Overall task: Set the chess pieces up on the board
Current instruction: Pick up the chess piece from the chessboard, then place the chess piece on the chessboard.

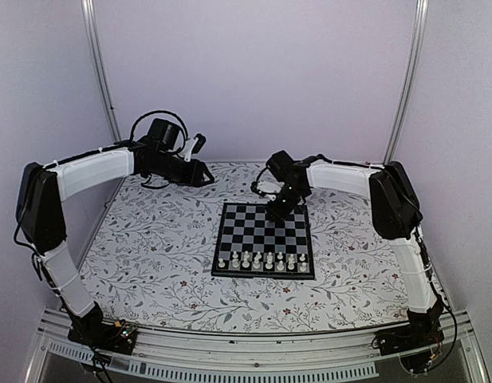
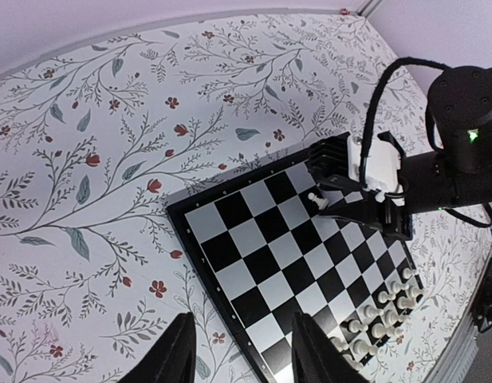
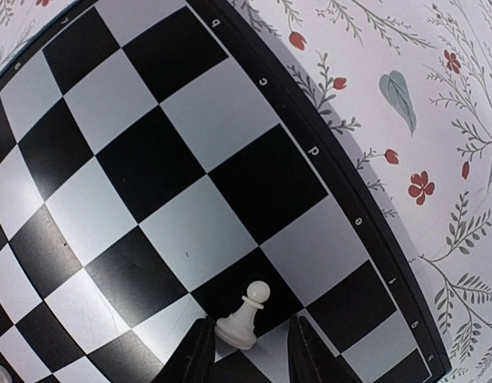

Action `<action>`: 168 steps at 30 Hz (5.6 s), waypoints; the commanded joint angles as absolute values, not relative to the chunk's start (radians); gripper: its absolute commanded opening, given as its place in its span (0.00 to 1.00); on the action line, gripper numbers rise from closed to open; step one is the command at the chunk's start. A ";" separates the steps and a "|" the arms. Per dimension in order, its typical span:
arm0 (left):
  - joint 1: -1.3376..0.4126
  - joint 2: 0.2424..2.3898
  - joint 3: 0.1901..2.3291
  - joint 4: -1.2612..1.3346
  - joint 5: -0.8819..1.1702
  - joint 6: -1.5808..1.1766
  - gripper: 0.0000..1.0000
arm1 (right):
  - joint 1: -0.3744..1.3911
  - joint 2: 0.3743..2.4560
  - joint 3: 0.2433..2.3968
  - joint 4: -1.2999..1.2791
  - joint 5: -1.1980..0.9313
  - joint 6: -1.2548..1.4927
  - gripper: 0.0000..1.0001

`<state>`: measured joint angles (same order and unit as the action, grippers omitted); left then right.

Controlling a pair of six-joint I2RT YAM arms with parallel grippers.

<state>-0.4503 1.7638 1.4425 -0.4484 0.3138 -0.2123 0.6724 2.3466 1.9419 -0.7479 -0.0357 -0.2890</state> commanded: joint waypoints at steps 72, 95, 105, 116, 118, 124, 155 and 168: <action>-0.618 2.013 1.261 0.328 0.885 -0.882 0.39 | 0.681 1.951 1.678 -0.641 -0.583 -0.492 0.07; -0.622 2.015 1.258 0.375 0.926 -0.907 0.12 | 0.681 1.976 1.690 -0.651 -0.564 -0.477 0.14; -0.606 1.876 1.351 -0.067 0.705 -0.548 0.09 | 0.610 1.778 1.596 -0.701 -0.576 -0.526 0.53; -0.637 1.662 1.275 -0.346 0.277 -0.186 0.09 | 0.445 1.582 1.364 -0.517 -0.150 -0.440 0.83; -0.661 1.631 1.251 -0.372 0.213 -0.125 0.10 | 0.379 1.552 1.305 -0.462 -0.153 -0.370 0.99; -0.743 1.612 1.190 -0.393 0.105 -0.005 0.11 | 0.231 1.617 1.223 -0.463 -0.445 -0.342 0.99; -0.858 1.827 1.156 -0.449 -0.047 0.042 0.15 | 0.229 1.647 1.134 -0.422 -0.531 -0.422 0.99; -0.857 1.844 1.173 -0.452 -0.029 0.034 0.20 | 0.229 1.663 1.139 -0.434 -0.541 -0.428 0.99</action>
<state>-0.8463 1.8336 1.1461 -0.4427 -0.0345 0.0360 0.2287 1.6562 1.1412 -0.4255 -0.5129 -0.4171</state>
